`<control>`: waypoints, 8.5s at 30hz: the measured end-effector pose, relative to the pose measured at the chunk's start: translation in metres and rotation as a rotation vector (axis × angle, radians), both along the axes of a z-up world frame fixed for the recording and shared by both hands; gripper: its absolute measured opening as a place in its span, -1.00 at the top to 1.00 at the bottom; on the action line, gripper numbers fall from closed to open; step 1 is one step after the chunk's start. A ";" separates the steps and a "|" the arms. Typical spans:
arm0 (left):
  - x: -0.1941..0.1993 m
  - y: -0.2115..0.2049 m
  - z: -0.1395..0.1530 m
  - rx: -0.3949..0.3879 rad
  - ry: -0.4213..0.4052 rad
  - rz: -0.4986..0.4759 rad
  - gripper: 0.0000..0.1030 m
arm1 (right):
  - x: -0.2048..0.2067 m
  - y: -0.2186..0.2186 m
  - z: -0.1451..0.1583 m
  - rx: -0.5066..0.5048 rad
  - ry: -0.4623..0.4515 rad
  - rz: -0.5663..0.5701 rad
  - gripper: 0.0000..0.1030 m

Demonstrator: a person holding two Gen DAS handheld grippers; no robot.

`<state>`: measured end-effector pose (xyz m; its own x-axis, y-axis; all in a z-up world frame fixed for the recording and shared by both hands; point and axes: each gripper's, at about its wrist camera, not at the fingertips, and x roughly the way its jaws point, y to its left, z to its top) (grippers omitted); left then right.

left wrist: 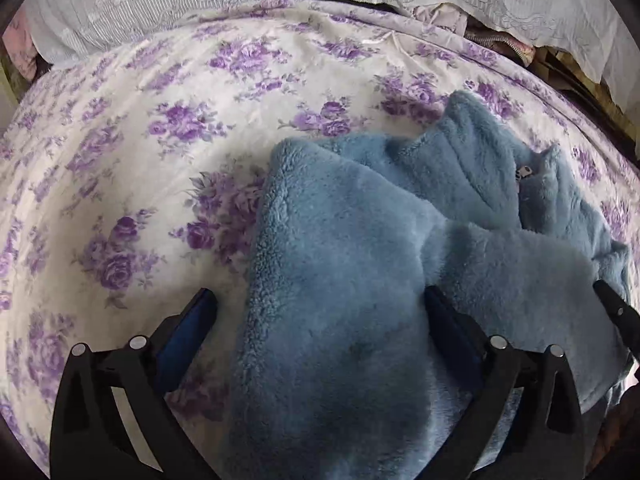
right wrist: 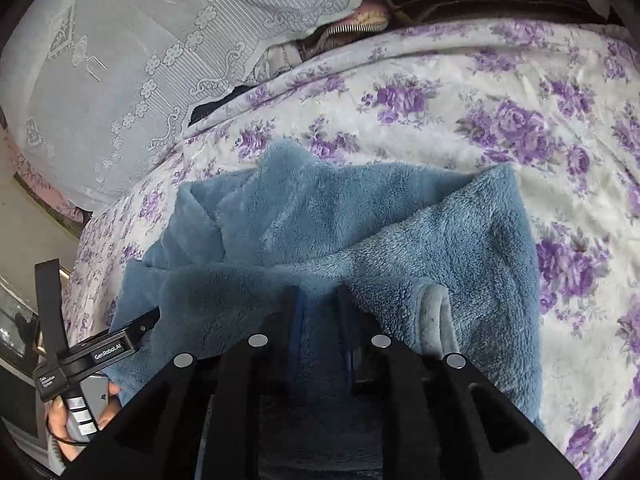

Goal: Fold small clothes

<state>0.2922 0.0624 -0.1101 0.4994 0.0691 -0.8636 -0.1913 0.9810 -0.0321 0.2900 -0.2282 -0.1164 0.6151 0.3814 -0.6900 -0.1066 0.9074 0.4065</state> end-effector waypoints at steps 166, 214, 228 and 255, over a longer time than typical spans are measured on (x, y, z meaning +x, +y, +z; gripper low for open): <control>-0.064 0.034 0.094 -0.363 -0.274 -0.183 0.75 | -0.055 -0.079 0.076 0.221 -0.166 -0.054 0.71; 0.018 0.022 0.041 -0.130 -0.212 -0.016 -0.53 | 0.030 0.016 0.049 0.011 -0.120 0.022 0.26; 0.028 0.052 0.018 -0.135 -0.126 0.097 -0.92 | 0.018 0.030 0.040 -0.107 -0.246 0.004 0.14; -0.045 0.012 0.038 0.078 -0.179 0.028 -0.91 | -0.057 0.074 0.036 -0.214 -0.265 0.146 -0.17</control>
<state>0.2468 0.0745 -0.0720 0.6413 0.1489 -0.7527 -0.2169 0.9762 0.0083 0.2326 -0.1543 -0.0806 0.7332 0.3425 -0.5874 -0.3174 0.9364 0.1498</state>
